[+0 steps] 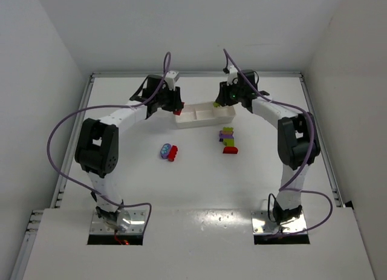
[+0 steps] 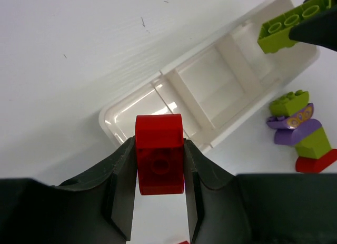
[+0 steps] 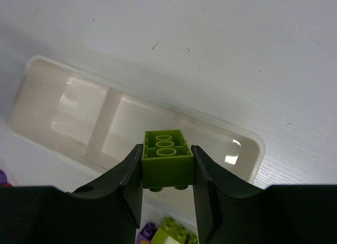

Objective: Sort the legos into containers by color

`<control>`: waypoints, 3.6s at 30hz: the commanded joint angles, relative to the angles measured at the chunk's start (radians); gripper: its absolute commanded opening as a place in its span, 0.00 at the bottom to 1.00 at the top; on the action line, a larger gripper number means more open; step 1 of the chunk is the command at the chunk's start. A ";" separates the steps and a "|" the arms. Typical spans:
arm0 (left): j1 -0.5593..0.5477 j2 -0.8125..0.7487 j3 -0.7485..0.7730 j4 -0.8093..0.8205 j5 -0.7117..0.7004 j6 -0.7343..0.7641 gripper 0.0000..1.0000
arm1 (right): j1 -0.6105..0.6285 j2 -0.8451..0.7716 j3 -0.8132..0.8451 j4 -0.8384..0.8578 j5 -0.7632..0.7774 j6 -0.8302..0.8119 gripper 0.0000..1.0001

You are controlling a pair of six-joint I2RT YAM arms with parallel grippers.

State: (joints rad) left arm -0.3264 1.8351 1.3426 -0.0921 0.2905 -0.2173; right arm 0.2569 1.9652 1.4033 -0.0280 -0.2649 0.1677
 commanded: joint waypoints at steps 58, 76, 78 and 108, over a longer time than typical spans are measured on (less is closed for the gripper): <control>0.102 -0.389 -0.375 -0.805 0.329 1.719 0.74 | -0.039 -0.394 -0.222 -0.374 -0.588 -0.358 1.00; 0.136 -0.060 -0.195 -0.706 0.466 1.875 0.93 | -0.039 -0.344 -0.213 -0.383 -0.519 -0.358 1.00; 0.136 -0.051 -0.186 -0.706 0.466 1.875 0.93 | -0.039 -0.335 -0.204 -0.383 -0.519 -0.358 1.00; 0.064 0.053 -0.134 -0.730 0.463 1.773 0.61 | -0.039 -0.259 -0.242 -0.274 -0.467 -0.146 1.00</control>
State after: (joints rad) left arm -0.2508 1.8854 1.1770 -0.8120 0.7071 1.5688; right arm 0.2123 1.7035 1.1740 -0.3611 -0.7441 -0.0441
